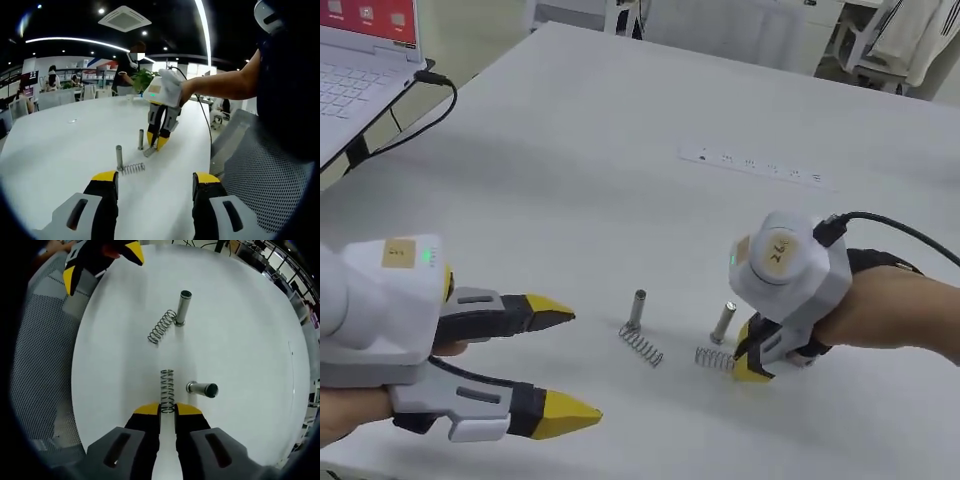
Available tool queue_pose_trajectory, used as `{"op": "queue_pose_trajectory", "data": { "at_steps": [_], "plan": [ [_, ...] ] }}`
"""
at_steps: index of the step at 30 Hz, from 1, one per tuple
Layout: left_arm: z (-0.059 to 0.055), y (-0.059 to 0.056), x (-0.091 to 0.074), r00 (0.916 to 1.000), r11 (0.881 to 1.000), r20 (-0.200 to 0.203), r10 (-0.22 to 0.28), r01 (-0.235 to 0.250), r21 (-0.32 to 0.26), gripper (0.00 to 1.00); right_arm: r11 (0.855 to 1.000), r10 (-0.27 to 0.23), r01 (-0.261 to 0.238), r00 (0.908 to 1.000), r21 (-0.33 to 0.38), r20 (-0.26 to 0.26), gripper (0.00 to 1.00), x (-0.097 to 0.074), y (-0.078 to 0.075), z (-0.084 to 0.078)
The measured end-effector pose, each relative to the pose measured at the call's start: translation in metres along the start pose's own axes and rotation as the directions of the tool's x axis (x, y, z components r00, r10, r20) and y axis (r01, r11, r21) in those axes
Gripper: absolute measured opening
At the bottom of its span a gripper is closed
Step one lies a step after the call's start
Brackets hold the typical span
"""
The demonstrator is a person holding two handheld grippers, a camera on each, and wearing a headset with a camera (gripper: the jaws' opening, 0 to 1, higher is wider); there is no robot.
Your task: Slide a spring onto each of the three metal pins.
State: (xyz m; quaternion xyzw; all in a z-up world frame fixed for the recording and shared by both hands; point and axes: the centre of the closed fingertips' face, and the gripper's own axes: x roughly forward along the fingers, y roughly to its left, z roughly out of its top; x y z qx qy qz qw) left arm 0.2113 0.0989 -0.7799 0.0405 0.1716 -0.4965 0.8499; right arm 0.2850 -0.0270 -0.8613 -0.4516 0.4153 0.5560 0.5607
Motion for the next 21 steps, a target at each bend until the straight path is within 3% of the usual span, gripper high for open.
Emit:
{"op": "queue_pose_trajectory", "data": {
  "at_steps": [21],
  "plan": [
    [0.012, -0.018, 0.018, 0.9972, 0.996, -0.022, -0.071, 0.072, 0.044, 0.51, 1.0, 0.022, -0.022, 0.9974, 0.002, 0.069, 0.08, -0.047, 0.035, 0.02]
  ]
}}
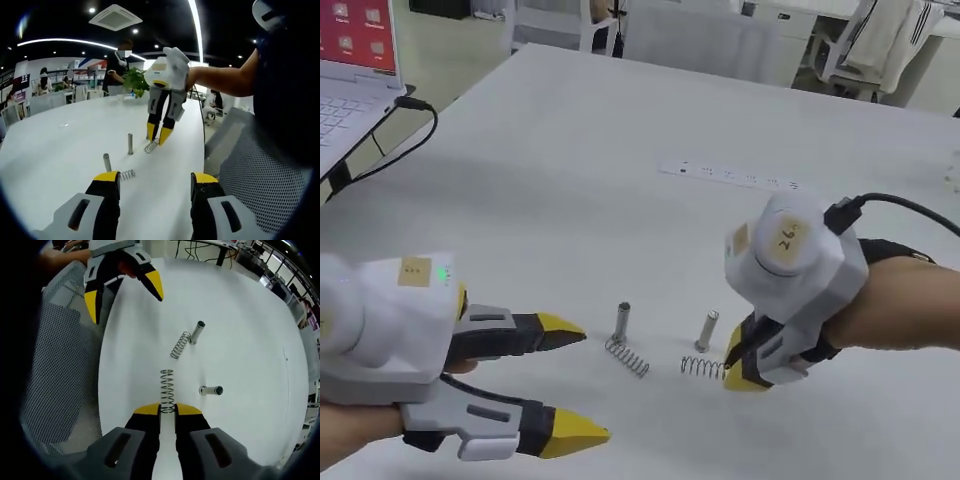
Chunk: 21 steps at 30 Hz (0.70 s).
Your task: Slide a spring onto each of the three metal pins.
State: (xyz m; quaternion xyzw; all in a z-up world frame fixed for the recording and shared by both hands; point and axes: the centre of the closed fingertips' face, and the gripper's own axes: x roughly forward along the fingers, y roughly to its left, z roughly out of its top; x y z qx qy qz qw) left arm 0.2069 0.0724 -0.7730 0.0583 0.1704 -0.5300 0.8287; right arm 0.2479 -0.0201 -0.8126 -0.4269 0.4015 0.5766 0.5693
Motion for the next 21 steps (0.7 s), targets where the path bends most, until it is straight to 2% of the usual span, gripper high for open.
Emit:
{"op": "queue_pose_trajectory", "data": {
  "at_steps": [10, 16, 21],
  "plan": [
    [0.007, -0.004, 0.012, 0.9967, 0.996, -0.027, -0.077, 0.078, 0.037, 0.47, 1.0, 0.021, -0.021, 0.9996, -0.013, 0.016, 0.08, -0.005, 0.013, 0.009],
    [0.01, -0.001, 0.018, 0.9938, 0.993, -0.033, -0.106, 0.107, 0.048, 0.45, 1.0, 0.022, -0.021, 0.9992, -0.023, 0.035, 0.08, -0.007, 0.016, 0.021],
    [0.011, -0.003, 0.024, 0.9906, 0.989, -0.037, -0.132, 0.134, 0.062, 0.42, 0.999, 0.024, -0.022, 0.9989, -0.036, 0.041, 0.08, -0.007, 0.019, 0.028]
  ]
}}
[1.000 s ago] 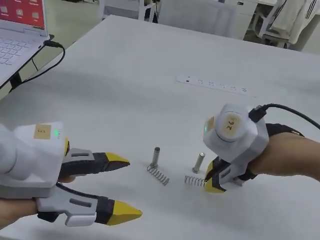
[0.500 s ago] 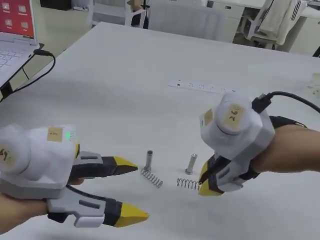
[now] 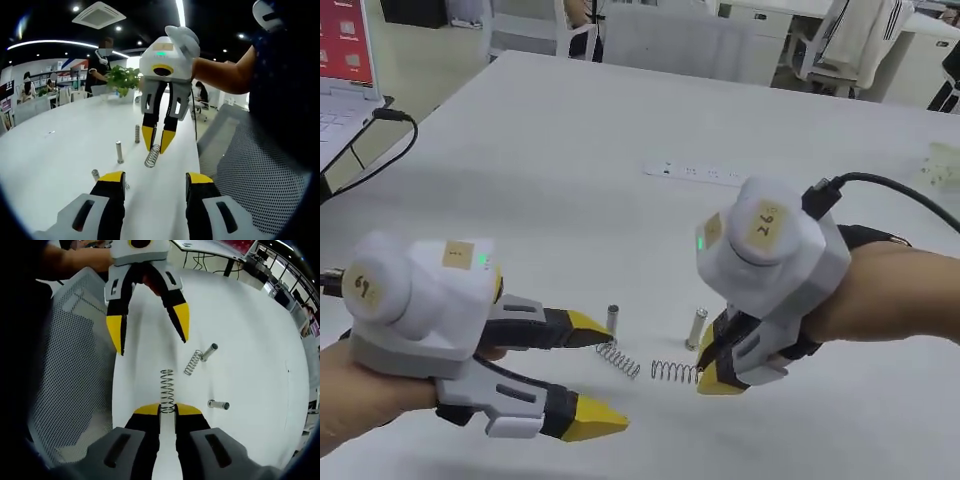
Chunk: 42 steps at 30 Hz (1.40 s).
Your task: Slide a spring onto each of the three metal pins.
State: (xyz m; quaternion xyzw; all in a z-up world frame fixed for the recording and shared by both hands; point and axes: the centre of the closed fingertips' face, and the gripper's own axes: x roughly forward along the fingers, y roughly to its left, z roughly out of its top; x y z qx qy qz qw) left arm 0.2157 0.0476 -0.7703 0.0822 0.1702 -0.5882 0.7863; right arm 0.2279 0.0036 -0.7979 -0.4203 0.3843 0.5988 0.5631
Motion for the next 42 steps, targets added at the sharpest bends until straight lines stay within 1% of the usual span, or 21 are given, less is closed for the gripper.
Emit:
{"op": "queue_pose_trajectory", "data": {
  "at_steps": [2, 9, 14, 21, 24, 28, 31, 34, 39, 42],
  "plan": [
    [0.0, 0.0, 0.001, 1.0, 1.0, 0.0, -0.008, 0.008, 0.003, 0.41, 1.0, 0.0, 0.0, 1.0, -0.003, 0.001, 0.08, 0.0, 0.0, 0.002],
    [0.003, -0.002, 0.009, 0.999, 0.999, 0.019, -0.04, 0.04, 0.014, 0.35, 1.0, 0.001, -0.001, 1.0, -0.011, 0.007, 0.08, -0.001, 0.003, 0.01],
    [0.005, -0.001, 0.011, 0.9982, 0.998, 0.027, -0.053, 0.052, 0.02, 0.31, 1.0, -0.001, 0.001, 1.0, -0.016, 0.007, 0.08, -0.003, 0.004, 0.015],
    [0.01, 0.0, 0.011, 0.9967, 0.998, 0.051, -0.063, 0.061, 0.026, 0.2, 1.0, -0.005, 0.005, 1.0, -0.027, 0.006, 0.08, -0.005, 0.006, 0.018],
    [0.009, 0.0, 0.01, 0.9968, 0.998, 0.049, -0.063, 0.061, 0.032, 0.16, 0.999, -0.004, 0.004, 1.0, -0.037, 0.007, 0.08, -0.004, 0.007, 0.02],
    [0.008, -0.002, 0.01, 0.9965, 0.997, 0.047, -0.069, 0.067, 0.039, 0.09, 0.998, -0.001, 0.001, 1.0, -0.056, 0.005, 0.08, -0.003, 0.007, 0.021],
    [0.008, -0.002, 0.01, 0.9965, 0.997, 0.05, -0.068, 0.066, 0.039, 0.06, 0.998, 0.003, -0.002, 1.0, -0.066, 0.006, 0.08, -0.003, 0.007, 0.023],
    [0.007, -0.002, 0.009, 0.9969, 0.997, 0.049, -0.062, 0.06, 0.04, 0.05, 0.997, 0.004, -0.003, 1.0, -0.076, 0.006, 0.08, -0.001, 0.006, 0.023],
    [0.002, -0.002, 0.008, 0.9976, 0.997, 0.036, -0.059, 0.057, 0.042, 0.03, 0.996, 0.016, -0.015, 0.9998, -0.086, 0.008, 0.08, 0.001, 0.008, 0.025],
    [0.0, -0.003, 0.008, 0.998, 0.997, 0.027, -0.058, 0.056, 0.056, 0.02, 0.996, 0.017, -0.015, 0.9998, -0.088, 0.013, 0.08, 0.001, 0.008, 0.026]
  ]
}}
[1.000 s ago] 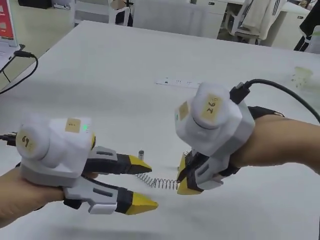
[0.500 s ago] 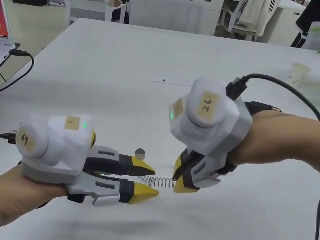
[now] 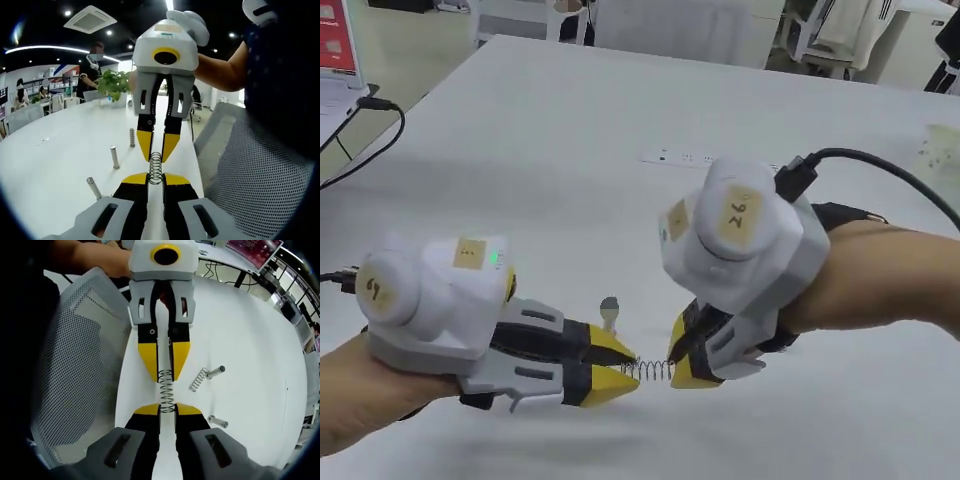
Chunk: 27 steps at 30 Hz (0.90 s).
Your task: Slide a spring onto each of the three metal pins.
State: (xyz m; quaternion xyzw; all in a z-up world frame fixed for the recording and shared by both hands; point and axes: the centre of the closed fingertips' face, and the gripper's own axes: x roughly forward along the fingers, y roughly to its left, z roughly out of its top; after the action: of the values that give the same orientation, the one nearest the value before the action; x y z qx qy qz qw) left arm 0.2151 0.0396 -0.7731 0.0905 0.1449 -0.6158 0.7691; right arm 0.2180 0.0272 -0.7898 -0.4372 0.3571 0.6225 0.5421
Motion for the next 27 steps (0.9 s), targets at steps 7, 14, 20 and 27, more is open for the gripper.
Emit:
{"op": "queue_pose_trajectory", "data": {
  "at_steps": [7, 14, 20, 27],
  "plan": [
    [0.003, -0.001, 0.003, 0.9999, 1.0, 0.006, -0.016, 0.016, 0.011, 0.02, 1.0, -0.004, 0.004, 1.0, 0.008, 0.004, 0.08, -0.003, 0.002, -0.003],
    [0.007, -0.003, 0.006, 0.9994, 0.999, 0.013, -0.031, 0.03, 0.015, 0.02, 1.0, -0.008, 0.008, 0.9998, 0.022, 0.017, 0.09, -0.007, 0.003, -0.005],
    [0.011, 0.001, 0.002, 0.9994, 1.0, 0.027, -0.019, 0.019, 0.009, 0.02, 1.0, -0.01, 0.009, 0.9996, 0.029, 0.025, 0.13, -0.004, 0.002, -0.007],
    [0.018, -0.002, -0.001, 0.9991, 1.0, 0.039, -0.016, 0.015, 0.024, 0.02, 0.999, -0.002, 0.0, 0.999, 0.048, 0.044, 0.12, 0.001, 0.003, -0.007]
  ]
}}
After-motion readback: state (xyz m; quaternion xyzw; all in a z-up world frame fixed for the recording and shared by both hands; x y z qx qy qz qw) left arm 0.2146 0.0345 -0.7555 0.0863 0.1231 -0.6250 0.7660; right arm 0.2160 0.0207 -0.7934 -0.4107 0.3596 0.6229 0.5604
